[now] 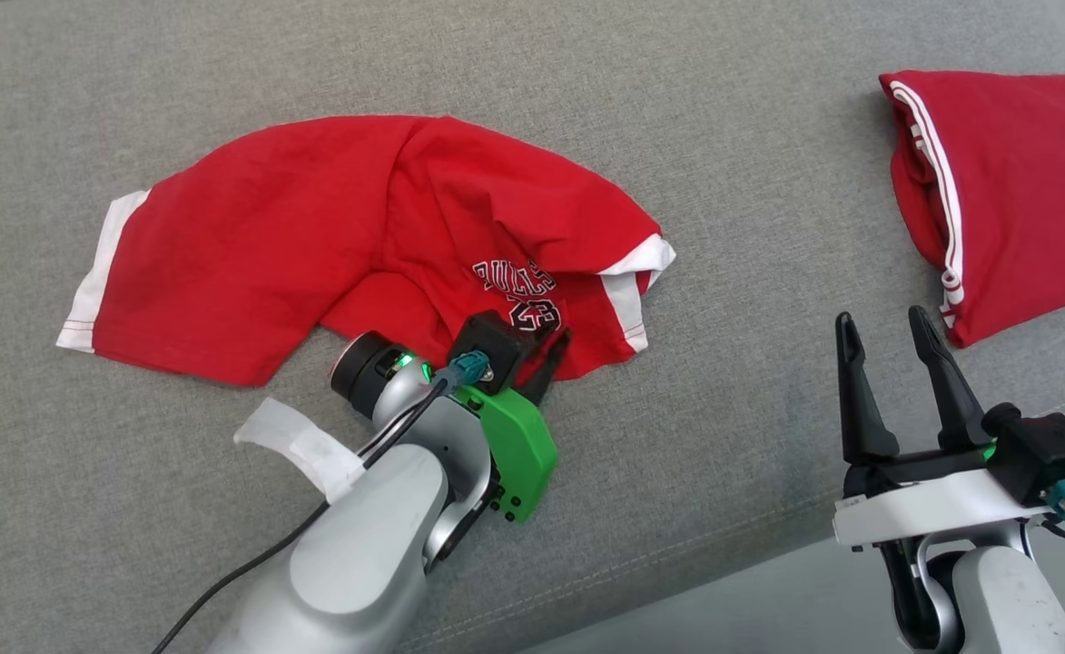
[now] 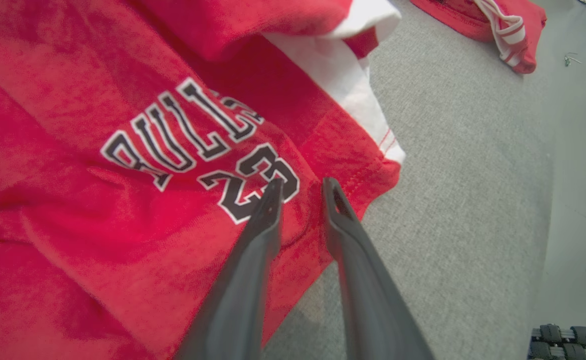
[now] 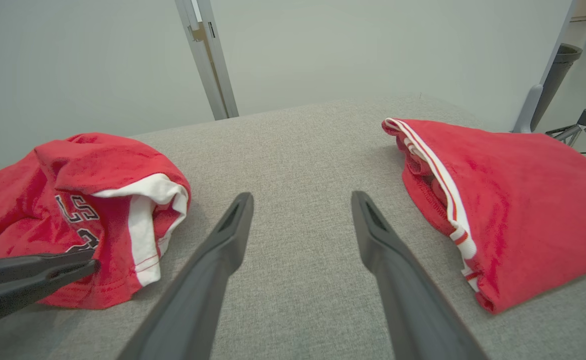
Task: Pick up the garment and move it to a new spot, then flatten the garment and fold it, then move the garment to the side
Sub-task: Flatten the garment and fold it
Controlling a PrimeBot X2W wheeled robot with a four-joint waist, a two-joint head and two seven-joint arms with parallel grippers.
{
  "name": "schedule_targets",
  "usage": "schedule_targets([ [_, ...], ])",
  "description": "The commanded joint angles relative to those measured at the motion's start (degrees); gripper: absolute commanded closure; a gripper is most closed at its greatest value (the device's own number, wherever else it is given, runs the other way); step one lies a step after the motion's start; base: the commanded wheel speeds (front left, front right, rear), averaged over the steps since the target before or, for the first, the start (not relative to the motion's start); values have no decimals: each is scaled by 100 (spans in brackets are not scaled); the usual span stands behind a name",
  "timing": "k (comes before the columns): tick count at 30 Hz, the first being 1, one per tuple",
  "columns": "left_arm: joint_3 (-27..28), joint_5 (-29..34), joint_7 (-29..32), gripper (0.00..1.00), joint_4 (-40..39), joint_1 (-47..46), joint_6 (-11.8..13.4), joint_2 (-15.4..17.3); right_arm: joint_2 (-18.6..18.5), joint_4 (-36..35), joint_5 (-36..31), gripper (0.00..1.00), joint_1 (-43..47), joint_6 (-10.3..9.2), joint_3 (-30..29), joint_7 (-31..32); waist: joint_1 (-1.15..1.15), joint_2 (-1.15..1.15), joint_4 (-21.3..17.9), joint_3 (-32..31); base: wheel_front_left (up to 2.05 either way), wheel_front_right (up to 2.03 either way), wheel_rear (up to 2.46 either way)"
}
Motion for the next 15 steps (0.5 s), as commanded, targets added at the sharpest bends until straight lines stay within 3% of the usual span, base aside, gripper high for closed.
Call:
schedule_targets([
  [1,-26,58,-48,100,18,-116,4,23,-5,-15,40,0,-95,-8,-42,-23,-1,0,-17,56,0,0,0],
  [8,-67,169,-92,100,-215,-138,109,194,-6,-60,42,0,-109,-8,-95,-26,-1,0,100,27,0,0,0],
  [15,4,232,-55,100,-1099,-70,236,495,-6,-100,12,0,-27,-7,-181,-24,-1,0,239,-50,0,0,0],
])
